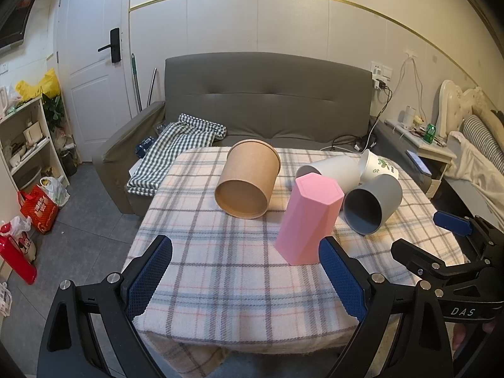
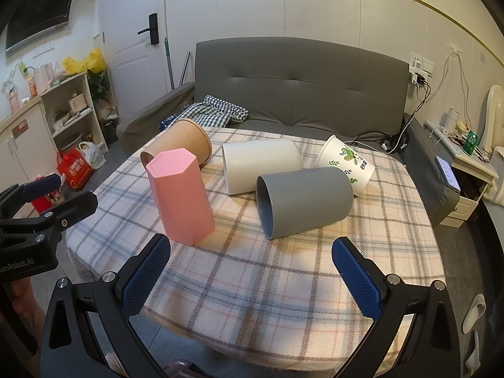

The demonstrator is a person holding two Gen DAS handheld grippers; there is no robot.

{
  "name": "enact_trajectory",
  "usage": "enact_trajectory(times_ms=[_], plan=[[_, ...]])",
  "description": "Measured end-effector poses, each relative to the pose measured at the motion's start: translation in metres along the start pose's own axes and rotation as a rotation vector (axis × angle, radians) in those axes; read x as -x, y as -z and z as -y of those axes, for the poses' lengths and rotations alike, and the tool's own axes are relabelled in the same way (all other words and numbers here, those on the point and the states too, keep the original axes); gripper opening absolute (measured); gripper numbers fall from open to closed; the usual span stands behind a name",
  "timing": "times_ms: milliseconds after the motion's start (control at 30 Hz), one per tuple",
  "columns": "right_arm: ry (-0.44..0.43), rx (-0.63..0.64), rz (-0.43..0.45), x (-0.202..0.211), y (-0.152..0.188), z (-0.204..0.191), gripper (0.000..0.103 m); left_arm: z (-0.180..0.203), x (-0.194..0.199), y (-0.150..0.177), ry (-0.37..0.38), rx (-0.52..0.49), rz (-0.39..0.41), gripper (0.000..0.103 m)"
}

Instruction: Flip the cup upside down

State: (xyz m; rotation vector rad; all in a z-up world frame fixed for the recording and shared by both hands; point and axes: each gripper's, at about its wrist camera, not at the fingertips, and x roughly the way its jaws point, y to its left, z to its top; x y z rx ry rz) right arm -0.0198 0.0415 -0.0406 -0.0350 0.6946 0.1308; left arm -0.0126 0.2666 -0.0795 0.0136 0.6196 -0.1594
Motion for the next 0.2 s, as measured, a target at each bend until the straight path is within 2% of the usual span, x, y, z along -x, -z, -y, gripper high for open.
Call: enact_trajectory(times_ms=[200], plan=[[0.000,-0.001,-0.001,-0.0001,-0.0001,-0.0001,0.103,0.0020,-0.0006,0.0003,0.003,-0.002,0.001,0.097]])
